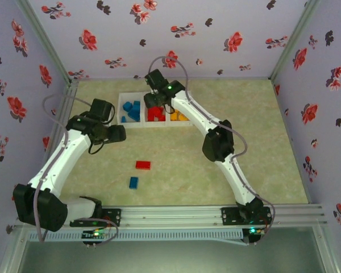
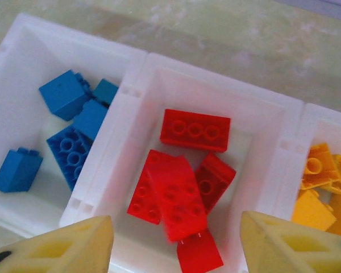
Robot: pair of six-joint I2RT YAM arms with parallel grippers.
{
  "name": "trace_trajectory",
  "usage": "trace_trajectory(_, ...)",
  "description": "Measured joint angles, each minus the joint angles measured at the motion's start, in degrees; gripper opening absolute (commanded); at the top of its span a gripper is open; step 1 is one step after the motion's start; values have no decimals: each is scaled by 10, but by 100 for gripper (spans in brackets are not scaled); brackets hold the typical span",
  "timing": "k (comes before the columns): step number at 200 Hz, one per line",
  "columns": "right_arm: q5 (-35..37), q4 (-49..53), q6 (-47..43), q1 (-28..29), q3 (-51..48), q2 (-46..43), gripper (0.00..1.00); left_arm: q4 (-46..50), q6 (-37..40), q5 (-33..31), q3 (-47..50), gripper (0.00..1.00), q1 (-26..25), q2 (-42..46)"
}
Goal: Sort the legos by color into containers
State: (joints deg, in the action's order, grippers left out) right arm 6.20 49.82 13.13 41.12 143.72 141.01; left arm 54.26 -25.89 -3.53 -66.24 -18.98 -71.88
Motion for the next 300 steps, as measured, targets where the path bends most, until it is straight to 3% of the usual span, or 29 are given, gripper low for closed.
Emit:
trace_trajectory(32, 1, 0, 5, -5, -44, -29, 65, -9, -20, 7, 24, 79, -25, 3)
trace_trajectory(87, 0, -43, 35, -1, -281, -209, 71, -51, -70, 17, 84, 79, -85, -4)
trace_trajectory(122, -8, -86, 50, 3, -369, -287, 72, -81, -110, 23, 120, 80, -132, -26)
trace_trajectory(186, -15, -113, 56, 12, -437, -297, 76, -130, -159, 26, 132, 81, -194, -98)
trace_trajectory(300, -17, -124, 65, 17, -452, -304, 82, -151, -162, 36, 121, 81, -215, -190)
